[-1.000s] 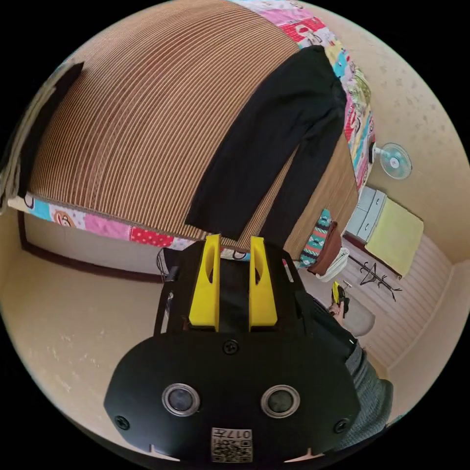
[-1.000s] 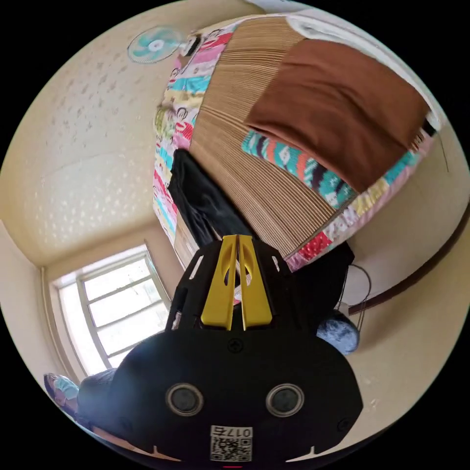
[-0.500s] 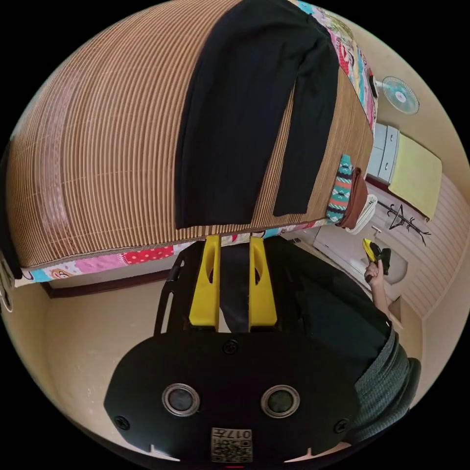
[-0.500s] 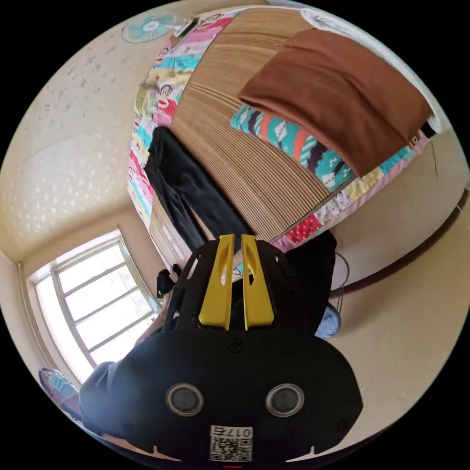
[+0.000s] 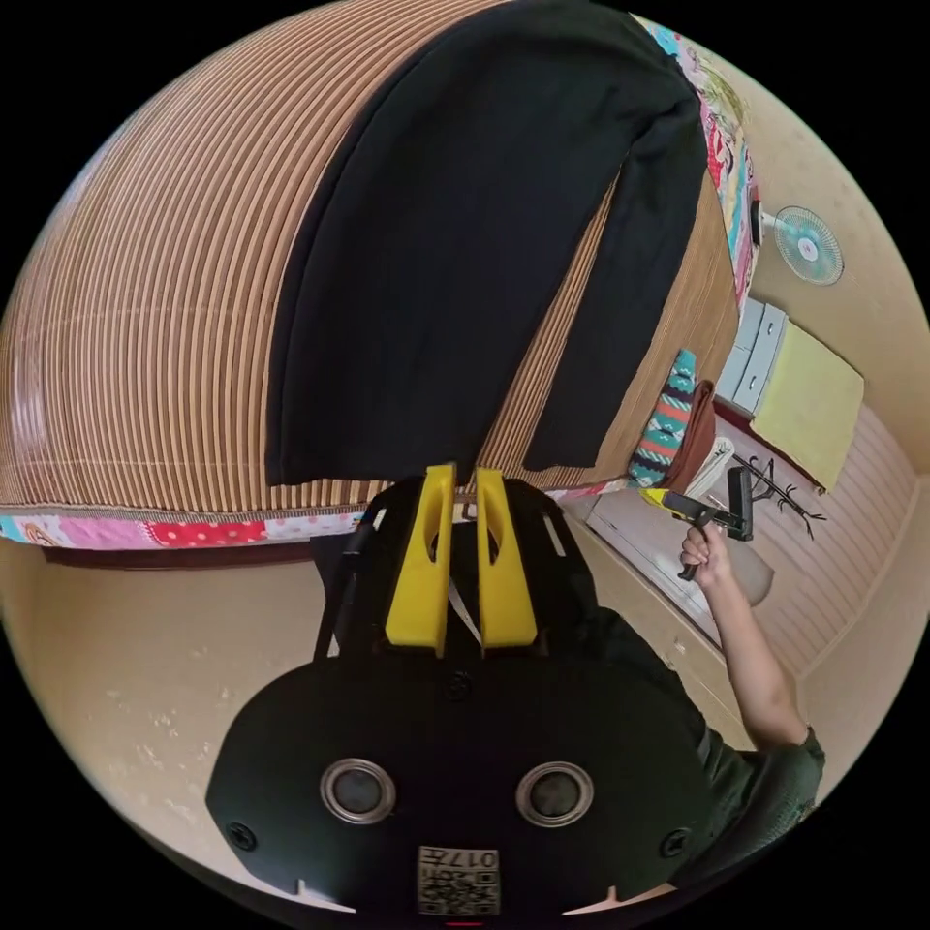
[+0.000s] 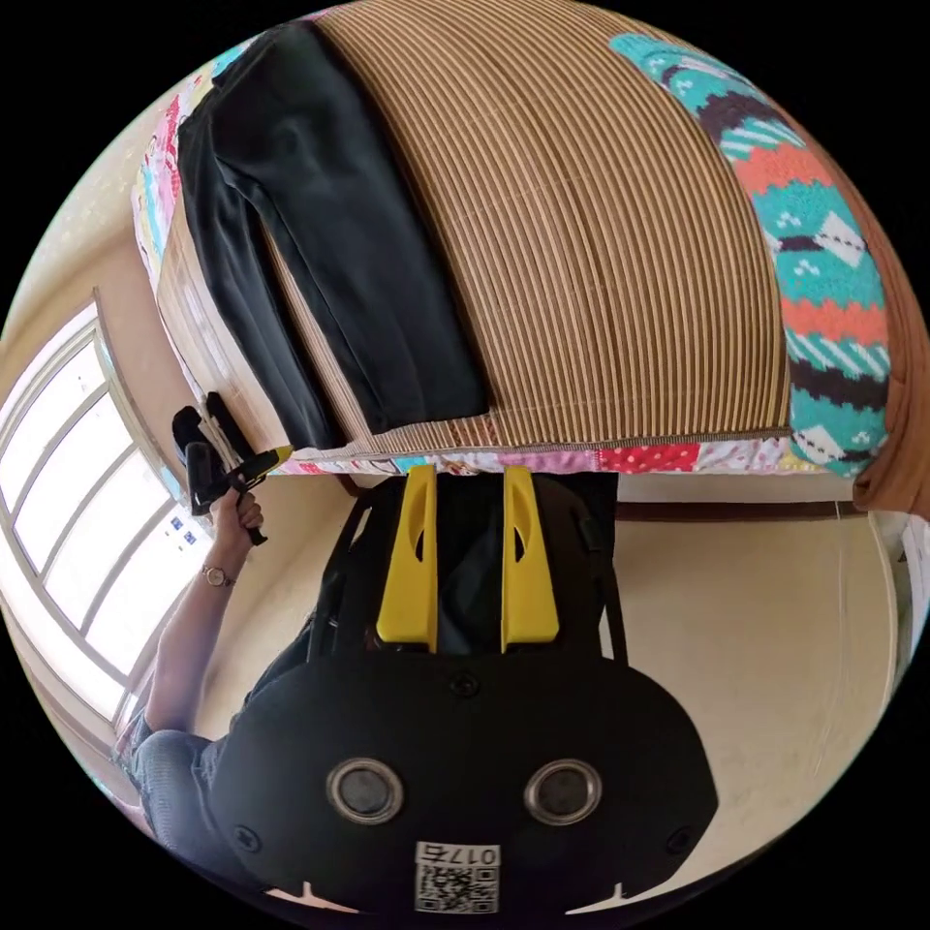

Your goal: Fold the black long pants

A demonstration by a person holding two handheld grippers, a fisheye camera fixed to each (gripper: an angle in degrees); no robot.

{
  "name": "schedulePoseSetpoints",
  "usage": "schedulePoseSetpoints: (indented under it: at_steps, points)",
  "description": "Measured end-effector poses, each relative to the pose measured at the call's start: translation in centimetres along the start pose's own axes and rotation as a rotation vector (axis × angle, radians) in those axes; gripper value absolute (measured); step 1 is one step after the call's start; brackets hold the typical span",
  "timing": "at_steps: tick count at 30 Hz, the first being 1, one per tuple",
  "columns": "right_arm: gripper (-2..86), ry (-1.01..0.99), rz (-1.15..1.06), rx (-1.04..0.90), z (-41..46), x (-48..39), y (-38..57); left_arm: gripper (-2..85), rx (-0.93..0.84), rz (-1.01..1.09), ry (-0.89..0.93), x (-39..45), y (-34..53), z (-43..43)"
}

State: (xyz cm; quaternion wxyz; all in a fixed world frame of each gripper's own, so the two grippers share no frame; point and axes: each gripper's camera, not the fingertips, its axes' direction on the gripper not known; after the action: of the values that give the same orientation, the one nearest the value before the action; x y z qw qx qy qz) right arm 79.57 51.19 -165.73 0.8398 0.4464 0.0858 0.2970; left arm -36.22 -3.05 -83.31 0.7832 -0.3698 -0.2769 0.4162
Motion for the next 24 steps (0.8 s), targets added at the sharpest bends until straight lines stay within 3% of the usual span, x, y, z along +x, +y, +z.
schedulePoseSetpoints:
  at_steps: [5,8,11,13,16,19,20,22,24]
  points:
    - [9.9,0.062,-0.075,-0.041,4.4,-1.9,-5.4,7.7,-0.001,0.052,-0.109,0.1,-1.9,2.7]
    - [6.7,0.154,-0.095,-0.113,8.6,-2.9,-7.1,3.2,-0.058,0.042,-0.132,-0.3,-1.9,5.6]
    - [3.1,0.175,-0.148,-0.081,10.1,-4.0,-5.8,-0.3,-0.118,-0.097,0.058,-2.6,-1.3,7.3]
    - [2.3,0.117,-0.188,-0.014,9.7,-3.3,-3.5,-0.7,-0.214,-0.117,0.044,-3.1,-0.6,8.5]
    - [1.9,0.103,-0.184,0.062,8.7,-0.9,0.0,-0.9,-0.273,-0.004,-0.173,-1.1,1.5,9.3]
    - [1.5,0.149,-0.177,0.030,9.1,1.4,3.1,-1.0,-0.502,0.072,-0.416,-0.7,5.1,13.4]
    - [1.5,0.163,-0.182,0.020,9.3,1.7,3.7,-1.0,-0.529,0.055,-0.374,-1.4,7.0,14.4]
    - [1.4,0.165,-0.193,0.012,9.1,2.6,5.9,-0.9,-0.380,-0.023,-0.076,-2.7,9.5,13.1]
    - [1.4,0.094,-0.209,0.037,8.2,2.8,7.5,-0.8,-0.114,-0.089,0.331,-4.0,12.2,10.1]
